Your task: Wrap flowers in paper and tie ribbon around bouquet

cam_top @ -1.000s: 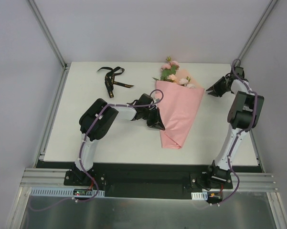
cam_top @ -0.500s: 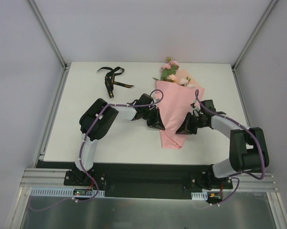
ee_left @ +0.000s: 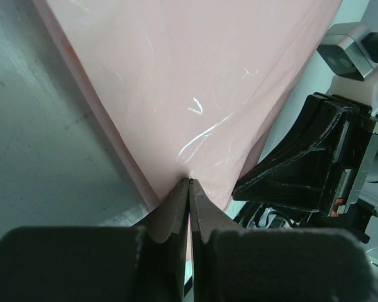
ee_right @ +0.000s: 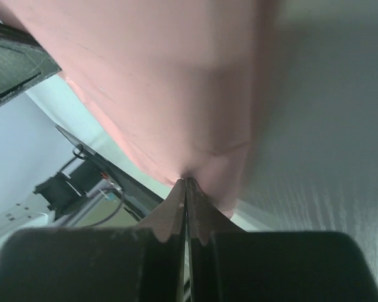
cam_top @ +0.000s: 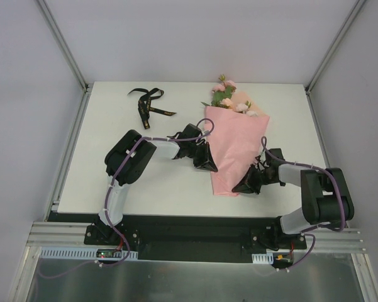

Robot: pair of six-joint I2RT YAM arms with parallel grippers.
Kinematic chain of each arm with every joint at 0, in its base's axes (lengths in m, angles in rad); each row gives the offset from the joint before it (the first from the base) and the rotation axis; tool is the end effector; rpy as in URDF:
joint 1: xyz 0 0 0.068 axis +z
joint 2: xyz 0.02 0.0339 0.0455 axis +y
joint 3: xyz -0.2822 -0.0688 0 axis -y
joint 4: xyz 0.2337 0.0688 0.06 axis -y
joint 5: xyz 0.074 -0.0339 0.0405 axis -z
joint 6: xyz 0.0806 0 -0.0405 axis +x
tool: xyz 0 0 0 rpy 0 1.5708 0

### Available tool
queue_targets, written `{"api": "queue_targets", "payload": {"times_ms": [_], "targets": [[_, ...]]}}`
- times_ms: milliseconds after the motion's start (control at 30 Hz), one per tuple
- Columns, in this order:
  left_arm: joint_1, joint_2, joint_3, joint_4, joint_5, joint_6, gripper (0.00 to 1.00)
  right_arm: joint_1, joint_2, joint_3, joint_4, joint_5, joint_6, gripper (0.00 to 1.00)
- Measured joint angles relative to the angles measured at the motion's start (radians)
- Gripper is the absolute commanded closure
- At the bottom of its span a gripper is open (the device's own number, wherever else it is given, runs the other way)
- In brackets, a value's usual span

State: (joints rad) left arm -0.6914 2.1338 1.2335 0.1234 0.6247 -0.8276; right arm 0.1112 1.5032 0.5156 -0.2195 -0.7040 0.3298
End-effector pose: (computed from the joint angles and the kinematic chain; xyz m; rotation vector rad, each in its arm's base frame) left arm 0.3260 -0.3310 0.1086 0.1768 2.6562 -1.3792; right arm 0.2207 0.0771 0.1064 0.1150 2.7465 1.0933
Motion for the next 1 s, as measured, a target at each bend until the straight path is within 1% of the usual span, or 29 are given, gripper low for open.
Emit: {"api": "queue_targets", "payload": {"times_ms": [200, 367, 433, 500, 567, 633, 700, 767, 867, 900, 967, 1000], "targets": [[0.004, 0.0, -0.006, 0.009, 0.005, -0.009, 1.0, -0.036, -0.046, -0.066, 0.051, 0.0, 0.155, 1.0], [0.004, 0.0, -0.006, 0.011, 0.009, -0.01, 1.0, -0.057, -0.151, -0.124, 0.048, 0.067, 0.282, 1.0], [0.004, 0.002, -0.006, 0.011, 0.012, -0.01, 1.0, -0.047, -0.219, -0.145, 0.03, 0.129, 0.356, 1.0], [0.006, 0.005, -0.003, 0.01, 0.019, -0.01, 1.0, -0.01, -0.299, -0.159, 0.004, 0.219, 0.427, 1.0], [0.006, 0.007, 0.001, 0.008, 0.023, -0.01, 1.0, 0.033, -0.368, -0.157, -0.049, 0.33, 0.489, 0.99], [0.006, 0.007, 0.002, 0.005, 0.023, -0.01, 1.0, 0.033, -0.414, -0.144, -0.119, 0.416, 0.52, 1.0], [0.006, 0.008, 0.002, 0.004, 0.024, -0.01, 1.0, -0.003, -0.447, -0.128, -0.177, 0.496, 0.505, 1.0], [0.006, 0.008, 0.002, 0.004, 0.024, -0.009, 1.0, -0.031, -0.434, -0.083, -0.246, 0.563, 0.456, 1.0], [0.006, 0.007, 0.006, -0.002, 0.024, 0.004, 1.0, -0.019, -0.383, 0.007, -0.294, 0.587, 0.307, 0.99], [0.006, 0.007, 0.007, -0.002, 0.025, 0.01, 0.98, -0.008, -0.372, 0.045, -0.297, 0.583, 0.244, 0.99], [0.006, 0.006, 0.007, -0.003, 0.026, 0.023, 0.84, 0.013, -0.362, 0.124, -0.291, 0.536, 0.114, 0.98], [0.005, 0.003, 0.007, -0.006, 0.026, 0.034, 0.72, 0.019, -0.359, 0.151, -0.285, 0.515, 0.074, 0.98]]}}
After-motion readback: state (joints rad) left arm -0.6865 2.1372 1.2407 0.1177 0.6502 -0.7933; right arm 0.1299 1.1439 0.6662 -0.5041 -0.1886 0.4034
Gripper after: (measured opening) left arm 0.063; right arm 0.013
